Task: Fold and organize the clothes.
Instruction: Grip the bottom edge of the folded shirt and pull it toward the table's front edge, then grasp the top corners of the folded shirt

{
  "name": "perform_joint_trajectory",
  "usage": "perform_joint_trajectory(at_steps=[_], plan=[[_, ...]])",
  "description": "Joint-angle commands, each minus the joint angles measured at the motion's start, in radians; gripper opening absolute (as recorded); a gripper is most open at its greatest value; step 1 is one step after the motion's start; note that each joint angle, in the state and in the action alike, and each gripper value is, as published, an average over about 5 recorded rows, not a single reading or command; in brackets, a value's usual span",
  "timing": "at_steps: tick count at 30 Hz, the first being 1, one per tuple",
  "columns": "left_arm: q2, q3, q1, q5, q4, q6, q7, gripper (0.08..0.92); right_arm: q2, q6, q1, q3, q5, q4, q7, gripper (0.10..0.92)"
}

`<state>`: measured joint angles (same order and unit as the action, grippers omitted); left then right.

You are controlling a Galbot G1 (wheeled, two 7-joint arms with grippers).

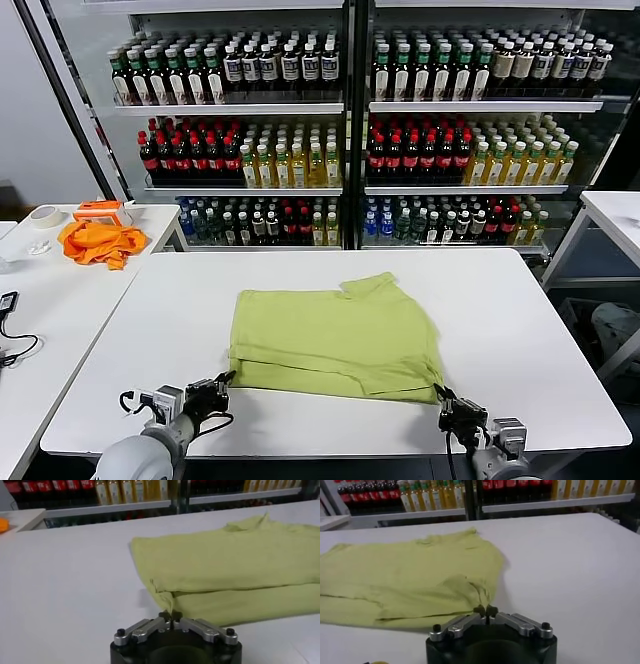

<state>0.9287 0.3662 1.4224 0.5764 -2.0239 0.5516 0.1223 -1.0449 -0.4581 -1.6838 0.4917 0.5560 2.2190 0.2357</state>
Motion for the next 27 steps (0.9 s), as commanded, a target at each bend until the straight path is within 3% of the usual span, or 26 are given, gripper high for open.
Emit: perform_joint_trajectory(at_steps=[1, 5, 9, 20, 23, 27], plan=[[-0.037, 0.058, 0.131, -0.002, -0.098, -0.014, -0.003, 0.085, 0.015, -0.014, -0.136, 0.035, -0.019, 0.098, 0.001, 0.11], [-0.05, 0.08, 0.166, -0.013, -0.104, -0.035, -0.01, 0.085, 0.013, -0.009, -0.192, 0.029, -0.049, 0.107, 0.004, 0.132], [-0.05, 0.086, 0.172, -0.051, -0.107, -0.017, -0.003, 0.119, 0.005, -0.018, -0.191, 0.013, -0.077, 0.104, 0.008, 0.236], [-0.108, 0.2, 0.187, 0.011, -0.254, 0.024, 0.001, 0.434, 0.049, -0.059, -0.141, 0.165, 0.004, 0.244, 0.027, 0.547], [-0.114, 0.187, 0.115, 0.044, -0.24, 0.004, 0.005, 0.521, 0.074, -0.076, -0.003, 0.164, 0.056, 0.198, 0.037, 0.634], [-0.116, 0.062, -0.089, 0.054, -0.108, -0.039, 0.003, 0.633, 0.093, -0.112, 0.296, 0.021, 0.096, 0.033, 0.079, 0.752]])
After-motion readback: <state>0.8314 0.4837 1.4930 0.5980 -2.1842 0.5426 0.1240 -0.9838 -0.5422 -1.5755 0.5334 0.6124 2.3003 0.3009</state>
